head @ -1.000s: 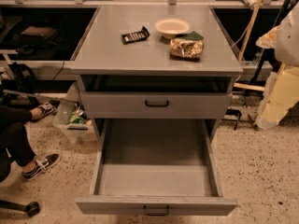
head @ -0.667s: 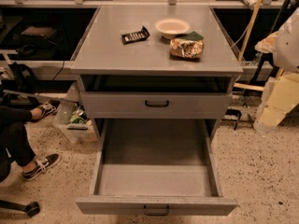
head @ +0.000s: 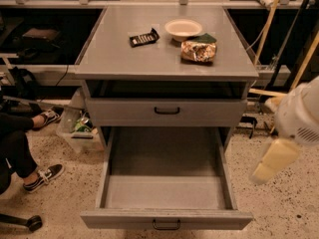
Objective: Close middle drawer
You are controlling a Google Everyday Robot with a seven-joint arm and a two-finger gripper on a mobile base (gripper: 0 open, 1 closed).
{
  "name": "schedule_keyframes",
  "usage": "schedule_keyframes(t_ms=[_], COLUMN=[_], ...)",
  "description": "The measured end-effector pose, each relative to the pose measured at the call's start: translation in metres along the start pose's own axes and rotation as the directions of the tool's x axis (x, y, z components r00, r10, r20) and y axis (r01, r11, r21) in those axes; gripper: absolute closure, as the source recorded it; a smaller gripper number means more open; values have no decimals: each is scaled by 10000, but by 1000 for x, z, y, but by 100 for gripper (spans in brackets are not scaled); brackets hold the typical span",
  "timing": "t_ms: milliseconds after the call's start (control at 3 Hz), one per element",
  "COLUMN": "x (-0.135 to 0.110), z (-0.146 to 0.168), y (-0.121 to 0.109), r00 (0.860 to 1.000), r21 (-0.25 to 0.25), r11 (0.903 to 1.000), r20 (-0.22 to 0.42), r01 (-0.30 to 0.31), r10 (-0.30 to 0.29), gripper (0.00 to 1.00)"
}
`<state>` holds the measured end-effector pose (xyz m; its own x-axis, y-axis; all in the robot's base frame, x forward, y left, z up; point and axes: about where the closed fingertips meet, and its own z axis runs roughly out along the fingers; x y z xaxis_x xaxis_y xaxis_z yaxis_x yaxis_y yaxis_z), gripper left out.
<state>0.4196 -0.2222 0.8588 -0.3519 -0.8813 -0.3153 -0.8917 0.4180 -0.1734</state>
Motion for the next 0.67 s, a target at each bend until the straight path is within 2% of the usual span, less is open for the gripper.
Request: schedule_keyframes(t_ms=[333, 667], x=[47, 47], z=[53, 53], y=[32, 31], r00=[9926, 9926], r21=[-449, -448], r11=[9918, 9918], r20=[153, 154], r01=[-1198, -1194], r10=[1206, 1202], gripper=[0, 0])
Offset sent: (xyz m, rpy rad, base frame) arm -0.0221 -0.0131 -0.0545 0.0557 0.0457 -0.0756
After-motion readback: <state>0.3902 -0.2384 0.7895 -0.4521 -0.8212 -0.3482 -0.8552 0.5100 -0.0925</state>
